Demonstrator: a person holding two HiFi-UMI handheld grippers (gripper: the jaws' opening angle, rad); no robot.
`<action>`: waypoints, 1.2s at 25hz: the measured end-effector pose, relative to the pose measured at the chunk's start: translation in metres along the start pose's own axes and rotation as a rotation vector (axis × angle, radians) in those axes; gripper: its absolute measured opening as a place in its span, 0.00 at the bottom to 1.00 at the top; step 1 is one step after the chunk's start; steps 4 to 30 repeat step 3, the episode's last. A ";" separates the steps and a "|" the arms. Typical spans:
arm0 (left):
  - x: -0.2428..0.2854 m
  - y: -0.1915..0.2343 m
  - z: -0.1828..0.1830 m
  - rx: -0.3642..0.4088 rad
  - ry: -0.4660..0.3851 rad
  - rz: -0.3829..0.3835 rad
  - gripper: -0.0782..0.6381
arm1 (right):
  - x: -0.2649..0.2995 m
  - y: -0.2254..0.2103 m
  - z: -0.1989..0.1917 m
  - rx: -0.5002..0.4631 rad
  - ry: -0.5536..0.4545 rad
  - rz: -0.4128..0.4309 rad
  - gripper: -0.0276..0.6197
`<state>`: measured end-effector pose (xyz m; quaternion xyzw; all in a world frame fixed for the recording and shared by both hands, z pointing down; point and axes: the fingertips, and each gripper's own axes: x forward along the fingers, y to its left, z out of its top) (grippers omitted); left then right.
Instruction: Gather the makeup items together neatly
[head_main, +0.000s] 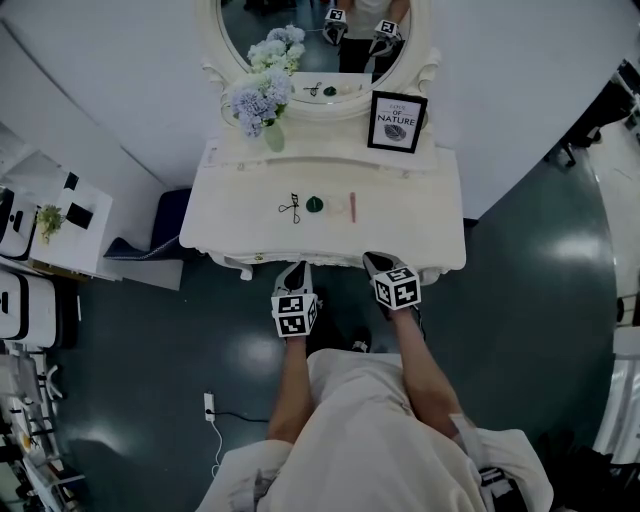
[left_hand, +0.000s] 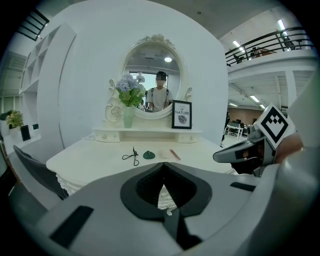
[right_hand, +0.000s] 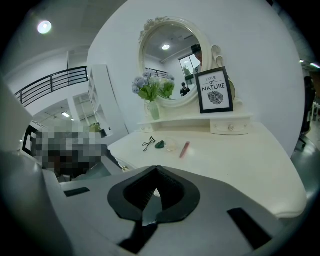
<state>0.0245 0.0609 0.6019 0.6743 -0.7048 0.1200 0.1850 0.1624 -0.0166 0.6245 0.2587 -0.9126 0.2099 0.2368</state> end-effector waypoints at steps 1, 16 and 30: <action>0.000 0.001 0.000 0.001 0.000 0.000 0.13 | 0.000 0.000 0.000 0.002 0.000 -0.001 0.10; 0.000 0.002 0.001 0.002 0.000 0.001 0.13 | 0.000 0.000 0.000 0.004 -0.001 -0.001 0.10; 0.000 0.002 0.001 0.002 0.000 0.001 0.13 | 0.000 0.000 0.000 0.004 -0.001 -0.001 0.10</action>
